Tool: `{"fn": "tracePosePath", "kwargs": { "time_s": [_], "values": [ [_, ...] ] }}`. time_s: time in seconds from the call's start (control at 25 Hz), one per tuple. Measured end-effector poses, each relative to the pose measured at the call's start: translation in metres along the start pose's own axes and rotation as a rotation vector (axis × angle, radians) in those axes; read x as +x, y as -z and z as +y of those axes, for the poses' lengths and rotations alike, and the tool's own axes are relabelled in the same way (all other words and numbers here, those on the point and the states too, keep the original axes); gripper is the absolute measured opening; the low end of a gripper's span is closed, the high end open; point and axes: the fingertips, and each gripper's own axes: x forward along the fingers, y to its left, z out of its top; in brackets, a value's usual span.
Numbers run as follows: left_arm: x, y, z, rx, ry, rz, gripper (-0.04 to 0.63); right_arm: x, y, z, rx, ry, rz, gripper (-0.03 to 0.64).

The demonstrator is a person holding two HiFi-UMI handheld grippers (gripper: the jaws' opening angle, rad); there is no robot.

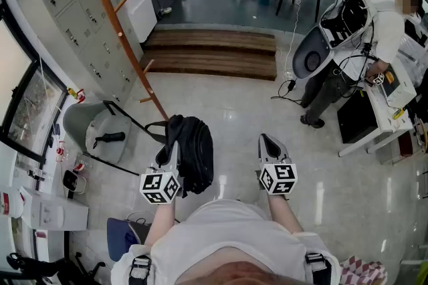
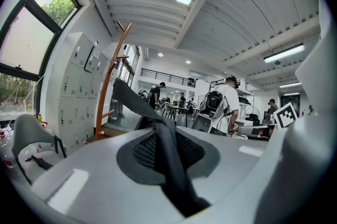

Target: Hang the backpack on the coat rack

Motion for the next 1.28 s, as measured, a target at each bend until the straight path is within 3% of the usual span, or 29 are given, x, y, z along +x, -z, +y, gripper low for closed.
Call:
{"fn": "tracePosePath", "kwargs": {
  "time_s": [0.8,1.28],
  "values": [
    [-0.003,0.003,-0.016,0.005,-0.019,0.001,0.058,-0.006,0.003,-0.01,-0.004,-0.03,0.003,0.008],
    [-0.004,-0.004,-0.029,0.002,-0.05,-0.026,0.058,0.006,-0.024,-0.019,-0.05,-0.083,-0.043,0.008]
  ]
}}
